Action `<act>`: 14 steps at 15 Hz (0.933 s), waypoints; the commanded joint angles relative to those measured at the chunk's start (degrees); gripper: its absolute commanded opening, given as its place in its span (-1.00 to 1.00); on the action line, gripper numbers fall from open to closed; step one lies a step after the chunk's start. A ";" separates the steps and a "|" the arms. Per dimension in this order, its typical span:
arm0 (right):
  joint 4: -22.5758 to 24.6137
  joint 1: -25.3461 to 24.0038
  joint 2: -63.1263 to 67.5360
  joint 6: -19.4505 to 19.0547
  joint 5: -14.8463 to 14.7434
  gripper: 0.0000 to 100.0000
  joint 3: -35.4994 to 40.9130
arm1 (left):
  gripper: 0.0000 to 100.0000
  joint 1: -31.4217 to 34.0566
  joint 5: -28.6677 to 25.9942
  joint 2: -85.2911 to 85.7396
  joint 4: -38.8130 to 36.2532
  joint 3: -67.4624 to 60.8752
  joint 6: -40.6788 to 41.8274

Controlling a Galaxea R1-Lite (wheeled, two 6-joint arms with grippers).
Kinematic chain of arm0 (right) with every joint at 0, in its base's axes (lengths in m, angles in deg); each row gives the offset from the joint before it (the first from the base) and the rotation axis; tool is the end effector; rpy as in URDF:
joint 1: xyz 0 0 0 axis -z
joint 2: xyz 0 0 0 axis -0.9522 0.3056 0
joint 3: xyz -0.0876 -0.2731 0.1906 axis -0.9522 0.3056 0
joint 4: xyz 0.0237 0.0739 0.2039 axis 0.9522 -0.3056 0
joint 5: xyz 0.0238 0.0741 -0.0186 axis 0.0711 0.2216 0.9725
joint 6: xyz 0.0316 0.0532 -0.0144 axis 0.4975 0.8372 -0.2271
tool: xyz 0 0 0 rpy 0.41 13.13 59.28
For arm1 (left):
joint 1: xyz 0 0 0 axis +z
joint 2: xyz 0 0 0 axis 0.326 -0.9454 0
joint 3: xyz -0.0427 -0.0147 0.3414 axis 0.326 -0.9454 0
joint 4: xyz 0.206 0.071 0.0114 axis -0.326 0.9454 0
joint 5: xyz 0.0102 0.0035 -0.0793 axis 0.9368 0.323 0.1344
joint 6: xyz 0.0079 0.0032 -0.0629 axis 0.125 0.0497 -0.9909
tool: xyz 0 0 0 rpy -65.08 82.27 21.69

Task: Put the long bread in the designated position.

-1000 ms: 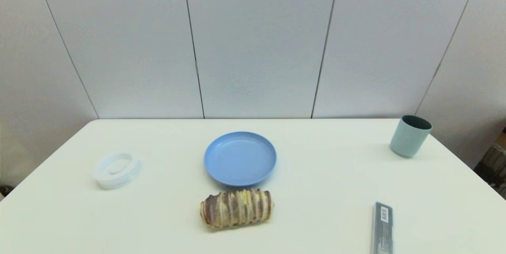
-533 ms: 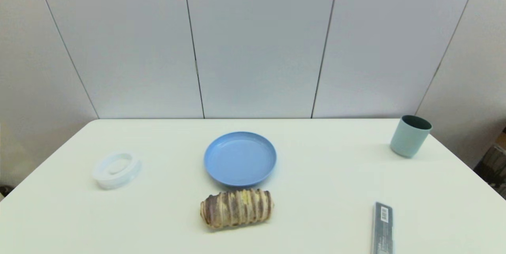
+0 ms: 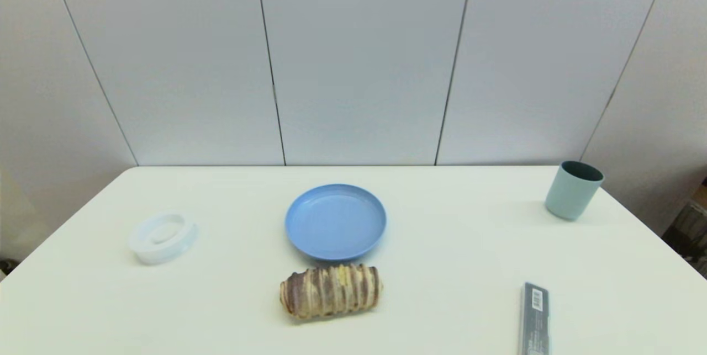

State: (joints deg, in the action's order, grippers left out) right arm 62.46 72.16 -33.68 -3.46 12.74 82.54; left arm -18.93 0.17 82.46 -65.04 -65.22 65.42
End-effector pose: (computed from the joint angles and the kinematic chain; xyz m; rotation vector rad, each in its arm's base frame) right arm 0.0038 0.0001 0.0757 -0.0011 -0.0025 0.0035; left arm 0.0039 0.0006 0.0755 -0.0401 -0.0003 0.0109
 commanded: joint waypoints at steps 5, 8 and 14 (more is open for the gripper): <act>0.01 0.05 0.07 -0.01 0.02 1.00 0.00 | 1.00 -0.01 0.00 -0.09 0.00 0.00 -0.07; 0.01 -0.04 0.07 -0.01 0.02 1.00 0.00 | 1.00 -0.01 0.00 -0.09 0.00 0.00 -0.07; 0.01 -0.04 0.07 -0.01 0.02 1.00 0.00 | 1.00 -0.01 0.00 -0.09 0.00 0.00 -0.07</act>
State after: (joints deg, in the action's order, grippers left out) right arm 62.46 72.16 -33.68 -3.44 12.74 82.54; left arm -18.95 0.17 82.46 -65.04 -65.22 65.38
